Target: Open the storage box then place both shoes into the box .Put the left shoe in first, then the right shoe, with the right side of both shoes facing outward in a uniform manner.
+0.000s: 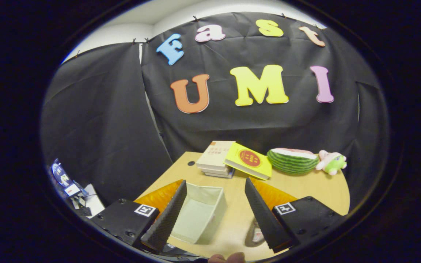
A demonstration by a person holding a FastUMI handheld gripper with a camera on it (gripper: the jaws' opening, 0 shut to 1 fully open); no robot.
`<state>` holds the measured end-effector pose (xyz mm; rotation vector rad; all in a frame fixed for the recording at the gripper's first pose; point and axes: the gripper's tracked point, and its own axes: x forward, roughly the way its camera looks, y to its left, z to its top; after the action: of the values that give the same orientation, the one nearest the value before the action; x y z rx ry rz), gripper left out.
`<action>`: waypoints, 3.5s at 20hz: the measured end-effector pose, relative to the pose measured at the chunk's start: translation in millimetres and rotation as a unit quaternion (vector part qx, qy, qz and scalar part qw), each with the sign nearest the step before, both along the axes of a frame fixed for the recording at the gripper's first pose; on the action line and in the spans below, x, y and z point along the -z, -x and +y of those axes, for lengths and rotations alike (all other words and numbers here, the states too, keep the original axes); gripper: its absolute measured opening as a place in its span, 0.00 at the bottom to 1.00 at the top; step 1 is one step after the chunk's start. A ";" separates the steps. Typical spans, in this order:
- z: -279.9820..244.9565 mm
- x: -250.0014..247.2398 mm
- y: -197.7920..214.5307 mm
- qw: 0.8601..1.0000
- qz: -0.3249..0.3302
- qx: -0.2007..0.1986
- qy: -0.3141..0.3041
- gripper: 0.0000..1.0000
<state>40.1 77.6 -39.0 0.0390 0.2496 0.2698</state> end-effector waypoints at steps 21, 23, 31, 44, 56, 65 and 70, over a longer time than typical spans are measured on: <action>-123.4 242.7 -3.6 0.955 0.289 0.058 -0.012 0.87; -125.1 259.6 -10.3 0.953 0.297 0.062 -0.010 0.81; -131.9 308.0 -23.5 0.937 0.334 0.095 -0.040 0.53; -135.8 321.1 -34.3 0.927 0.344 0.129 -0.069 0.15; -95.0 238.6 -0.9 0.910 0.341 0.132 -0.197 0.06; -5.2 119.0 16.3 0.926 0.292 0.097 -0.220 0.06; 78.3 115.4 6.9 0.919 0.310 0.068 -0.232 0.06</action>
<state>33.2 155.9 -154.4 0.6196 0.8071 0.1659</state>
